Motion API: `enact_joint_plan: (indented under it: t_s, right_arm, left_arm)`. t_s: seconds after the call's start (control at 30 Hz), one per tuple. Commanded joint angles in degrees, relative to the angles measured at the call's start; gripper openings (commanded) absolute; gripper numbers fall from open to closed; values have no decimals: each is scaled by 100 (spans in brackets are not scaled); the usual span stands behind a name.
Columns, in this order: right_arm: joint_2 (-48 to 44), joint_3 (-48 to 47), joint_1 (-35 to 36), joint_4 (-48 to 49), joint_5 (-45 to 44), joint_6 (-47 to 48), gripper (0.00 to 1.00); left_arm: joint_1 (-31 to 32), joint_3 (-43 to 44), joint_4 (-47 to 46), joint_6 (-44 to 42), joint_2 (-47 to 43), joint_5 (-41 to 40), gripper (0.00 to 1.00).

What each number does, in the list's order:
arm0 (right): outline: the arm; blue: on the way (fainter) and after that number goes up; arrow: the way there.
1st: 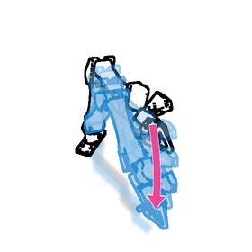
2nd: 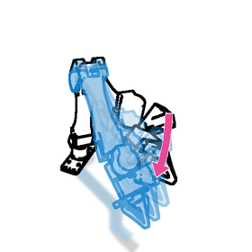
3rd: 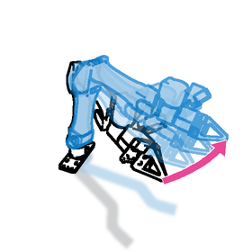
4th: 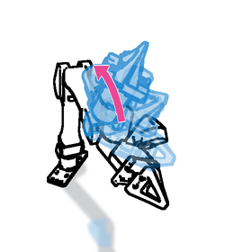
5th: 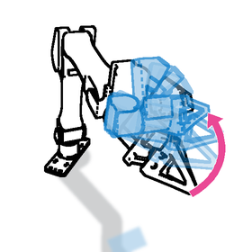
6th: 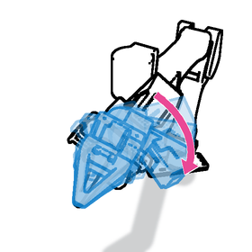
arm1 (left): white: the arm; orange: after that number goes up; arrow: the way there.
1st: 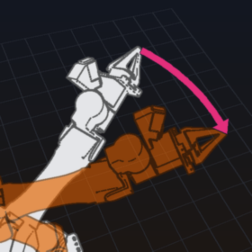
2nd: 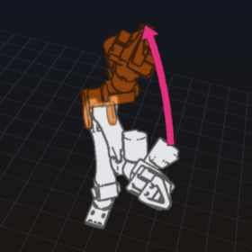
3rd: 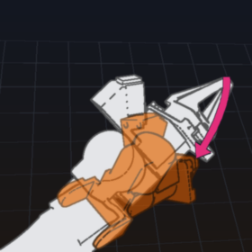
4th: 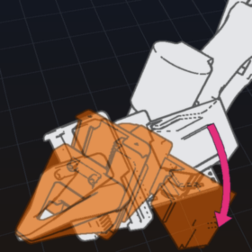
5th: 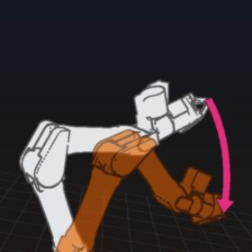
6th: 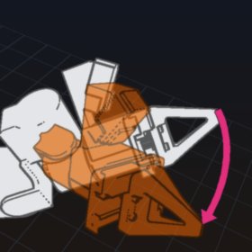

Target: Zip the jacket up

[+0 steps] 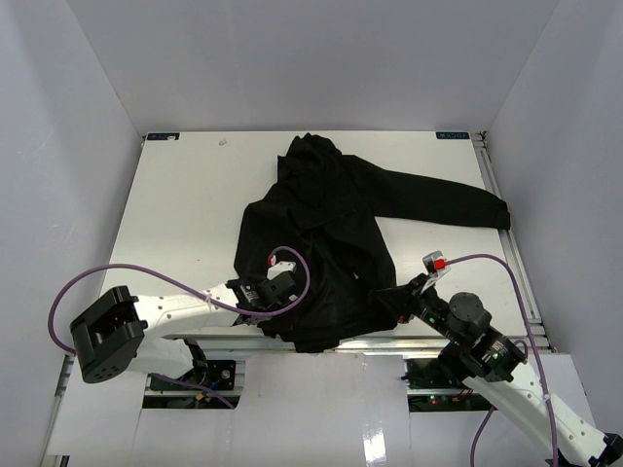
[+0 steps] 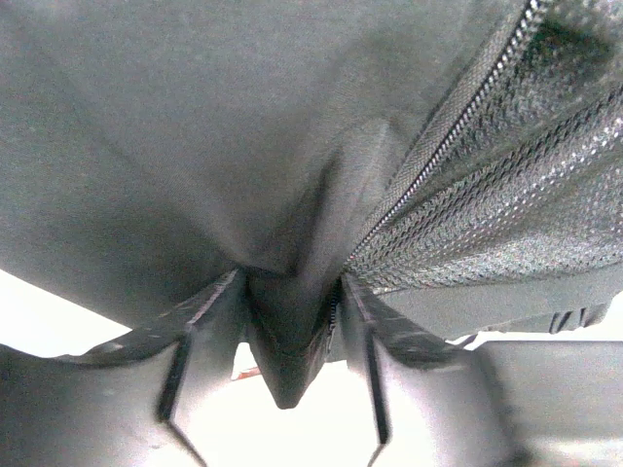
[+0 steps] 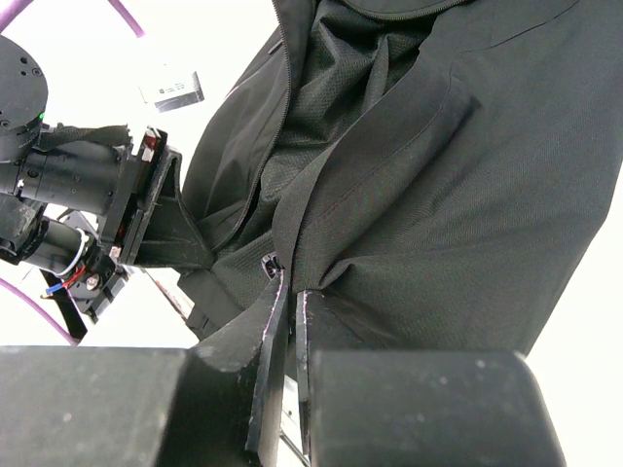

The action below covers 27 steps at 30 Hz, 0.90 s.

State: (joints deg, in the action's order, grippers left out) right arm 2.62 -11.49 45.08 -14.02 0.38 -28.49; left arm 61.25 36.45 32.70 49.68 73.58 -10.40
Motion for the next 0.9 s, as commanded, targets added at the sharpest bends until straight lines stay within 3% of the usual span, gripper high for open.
enact_joint_plan:
  t_s: [0.0,0.2,0.4,0.63,0.67,0.77,0.87]
  right_arm:
    - [-81,-205,27,189,28,-3,8]
    - [-110,-196,27,164,23,1,8]
    - [-139,-186,34,152,23,1,8]
    - [-159,-179,27,128,20,10,8]
    - [-164,-179,27,128,16,10,8]
    - [-165,-171,27,128,14,10,8]
    - [-172,-162,35,120,23,10,8]
  left_arm:
    - [36,226,237,-133,-238,86,58]
    - [36,350,373,-254,-338,108,62]
    - [36,384,411,-320,-313,194,58]
    - [36,398,378,-386,-400,319,66]
    - [36,398,378,-395,-405,333,64]
    - [36,374,335,-430,-406,409,34]
    - [36,371,254,-487,-397,509,24]
